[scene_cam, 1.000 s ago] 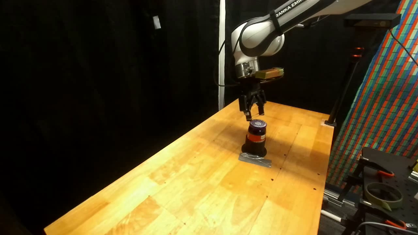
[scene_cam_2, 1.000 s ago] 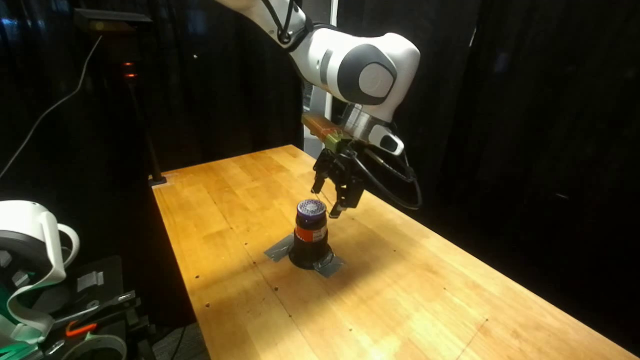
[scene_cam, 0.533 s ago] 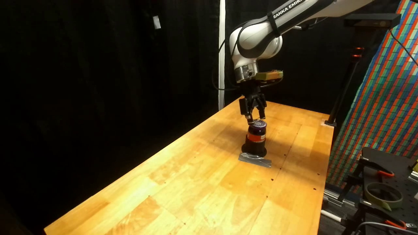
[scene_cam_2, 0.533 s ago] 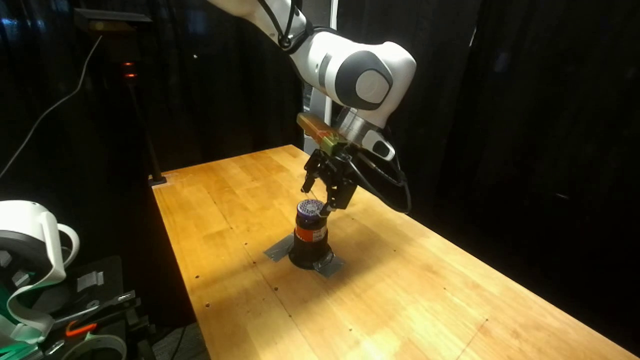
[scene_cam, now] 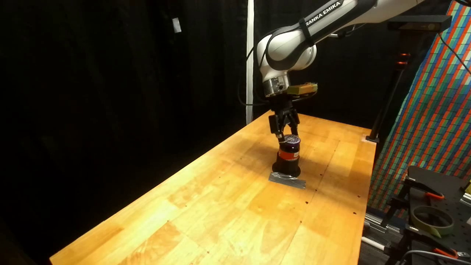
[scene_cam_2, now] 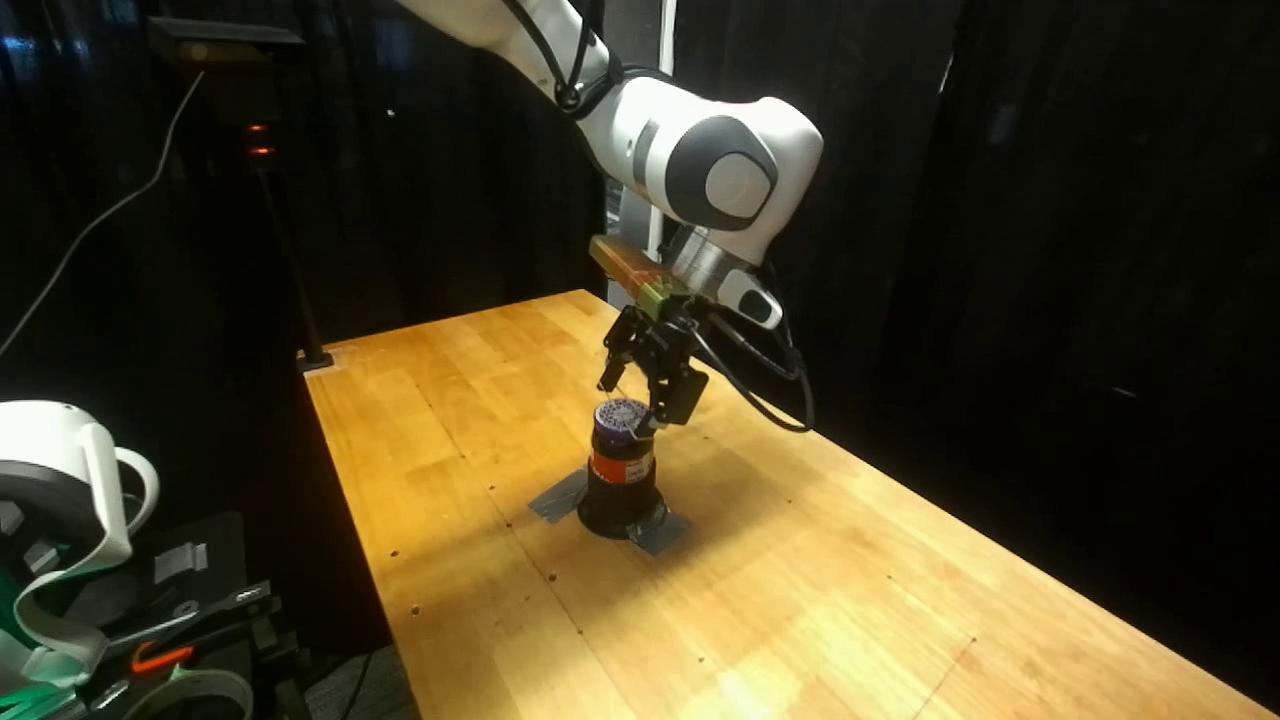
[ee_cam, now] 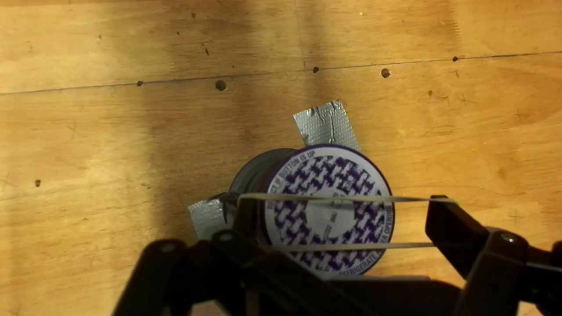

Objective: Put the rubber band around the jar.

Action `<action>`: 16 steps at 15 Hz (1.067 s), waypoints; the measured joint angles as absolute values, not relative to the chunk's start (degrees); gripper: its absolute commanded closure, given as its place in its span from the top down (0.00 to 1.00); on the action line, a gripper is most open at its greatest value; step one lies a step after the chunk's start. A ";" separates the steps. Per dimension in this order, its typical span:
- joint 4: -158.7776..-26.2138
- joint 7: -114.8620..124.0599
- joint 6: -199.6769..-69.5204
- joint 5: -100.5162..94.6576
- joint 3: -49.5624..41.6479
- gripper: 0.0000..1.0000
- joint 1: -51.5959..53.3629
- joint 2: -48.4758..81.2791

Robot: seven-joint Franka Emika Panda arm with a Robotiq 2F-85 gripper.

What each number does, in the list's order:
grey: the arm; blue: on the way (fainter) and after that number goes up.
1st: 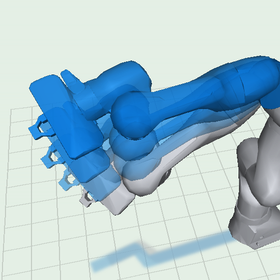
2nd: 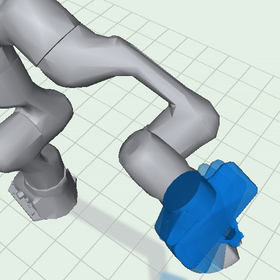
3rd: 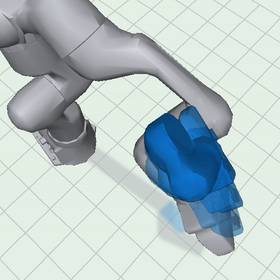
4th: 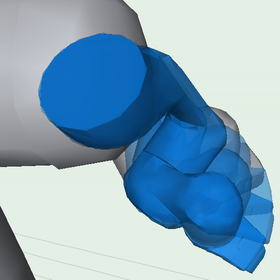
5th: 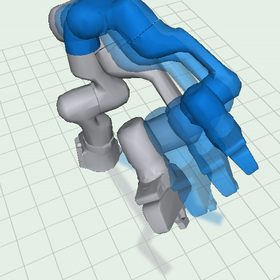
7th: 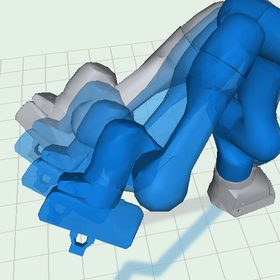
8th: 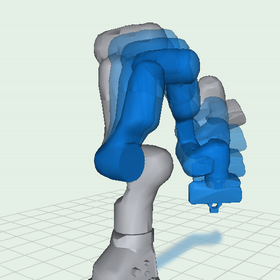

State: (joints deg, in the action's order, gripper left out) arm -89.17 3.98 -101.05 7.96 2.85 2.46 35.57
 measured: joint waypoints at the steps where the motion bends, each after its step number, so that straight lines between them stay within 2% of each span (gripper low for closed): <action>1: -89.15 3.98 -101.06 7.87 2.85 1.00 2.48 35.85; 16: -89.14 4.94 -106.54 3.39 2.67 1.00 4.59 36.62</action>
